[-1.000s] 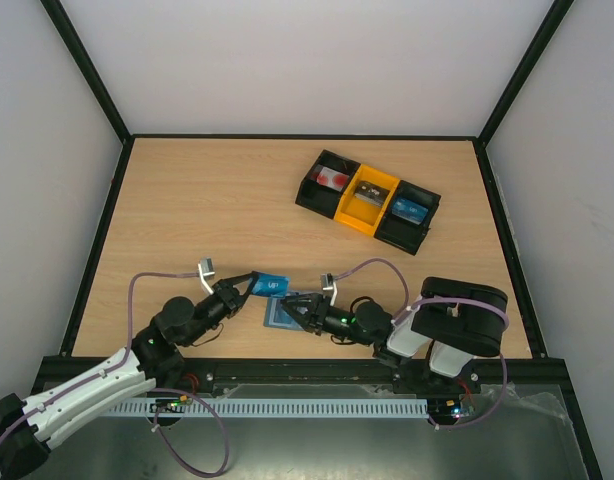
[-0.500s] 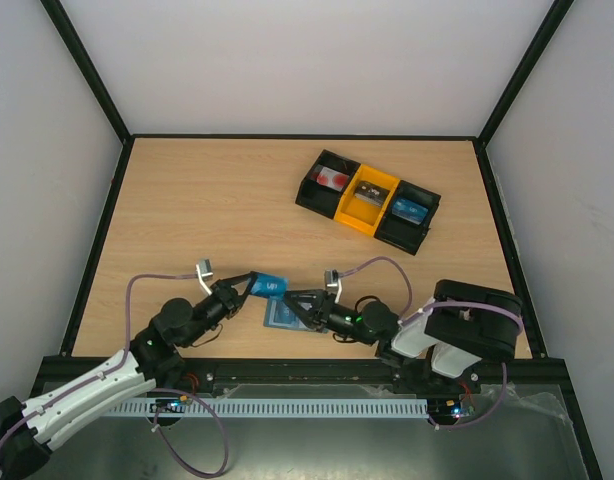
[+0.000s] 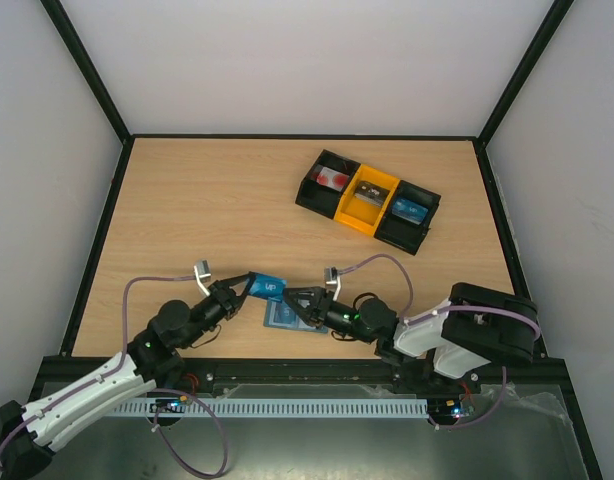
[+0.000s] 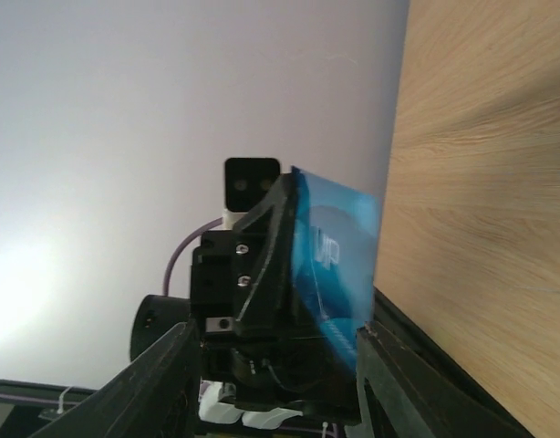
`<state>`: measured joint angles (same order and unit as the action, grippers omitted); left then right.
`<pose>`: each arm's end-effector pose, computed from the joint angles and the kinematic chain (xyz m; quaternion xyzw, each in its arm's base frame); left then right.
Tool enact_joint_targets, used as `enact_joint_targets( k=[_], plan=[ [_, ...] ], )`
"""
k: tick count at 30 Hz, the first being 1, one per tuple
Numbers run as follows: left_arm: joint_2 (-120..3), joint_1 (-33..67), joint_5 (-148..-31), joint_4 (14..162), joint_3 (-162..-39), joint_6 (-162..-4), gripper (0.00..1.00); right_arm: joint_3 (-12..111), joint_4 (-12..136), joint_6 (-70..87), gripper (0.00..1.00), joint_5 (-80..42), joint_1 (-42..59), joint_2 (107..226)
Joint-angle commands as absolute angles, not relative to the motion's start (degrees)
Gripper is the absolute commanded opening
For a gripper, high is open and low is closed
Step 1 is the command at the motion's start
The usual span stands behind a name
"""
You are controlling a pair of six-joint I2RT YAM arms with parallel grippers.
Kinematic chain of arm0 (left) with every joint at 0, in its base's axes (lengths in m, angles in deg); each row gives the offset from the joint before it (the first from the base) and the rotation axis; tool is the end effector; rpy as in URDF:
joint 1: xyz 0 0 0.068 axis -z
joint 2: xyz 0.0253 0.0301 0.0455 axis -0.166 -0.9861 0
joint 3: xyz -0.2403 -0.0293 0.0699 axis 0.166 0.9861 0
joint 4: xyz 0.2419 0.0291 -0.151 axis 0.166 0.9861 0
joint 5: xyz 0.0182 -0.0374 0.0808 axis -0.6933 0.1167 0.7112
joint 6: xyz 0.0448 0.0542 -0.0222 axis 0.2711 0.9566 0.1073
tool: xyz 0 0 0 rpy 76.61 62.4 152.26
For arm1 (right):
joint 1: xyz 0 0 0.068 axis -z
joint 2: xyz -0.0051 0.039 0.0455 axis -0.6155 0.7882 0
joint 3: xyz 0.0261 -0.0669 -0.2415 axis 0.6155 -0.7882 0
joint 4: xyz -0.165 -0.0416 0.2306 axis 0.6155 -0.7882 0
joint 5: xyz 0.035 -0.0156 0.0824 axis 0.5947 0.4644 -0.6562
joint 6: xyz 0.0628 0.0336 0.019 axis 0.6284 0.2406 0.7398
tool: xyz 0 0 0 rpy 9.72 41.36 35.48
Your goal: Take the credit cards out of the card holder
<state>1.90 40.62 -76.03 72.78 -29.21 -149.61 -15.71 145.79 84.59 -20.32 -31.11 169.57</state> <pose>0.1317 -0.1492 0.1742 -0.1991 0.6590 -0.6391 0.3429 0.0850 0.2494 0.1331 0.0170 0.6467 0.7502 0.1367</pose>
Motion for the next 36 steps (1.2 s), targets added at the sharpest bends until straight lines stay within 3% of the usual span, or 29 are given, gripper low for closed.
enact_joint_targets(
  k=[1, 7, 17, 25, 29, 31, 34, 36],
  plan=[
    [3.3, 40.3, -75.5, 72.2, -28.4, -150.1, 0.03, -14.7, 137.8, 83.0, 0.47, -17.7, -31.6, 166.6],
    [3.3, 40.3, -74.9, 72.3, -28.7, -149.9, 0.03, -11.9, 127.2, 79.9, 0.50, -17.0, -31.6, 162.5],
    [3.2, 40.4, -74.6, 70.0, -28.6, -150.9, 0.03, -9.8, 128.7, 80.3, 0.37, -18.8, -31.8, 164.7],
    [3.1, 40.3, -74.4, 70.2, -28.1, -151.3, 0.03, -11.0, 131.9, 80.8, 0.04, -17.8, -32.1, 165.1],
    [3.1, 40.3, -74.1, 70.2, -28.1, -150.8, 0.04, -11.4, 132.2, 80.4, 0.02, -17.6, -32.1, 164.8],
    [3.2, 40.3, -74.0, 70.6, -28.3, -150.3, 0.20, -11.6, 132.7, 79.9, 0.02, -17.6, -32.1, 164.8],
    [3.3, 40.4, -73.9, 72.3, -28.9, -149.3, 0.61, -11.4, 132.4, 78.1, 0.02, -17.9, -32.1, 164.4],
    [3.3, 40.3, -73.7, 74.9, -29.8, -148.8, 0.76, -10.9, 129.6, 76.7, 0.02, -17.5, -32.1, 163.6]
  ],
)
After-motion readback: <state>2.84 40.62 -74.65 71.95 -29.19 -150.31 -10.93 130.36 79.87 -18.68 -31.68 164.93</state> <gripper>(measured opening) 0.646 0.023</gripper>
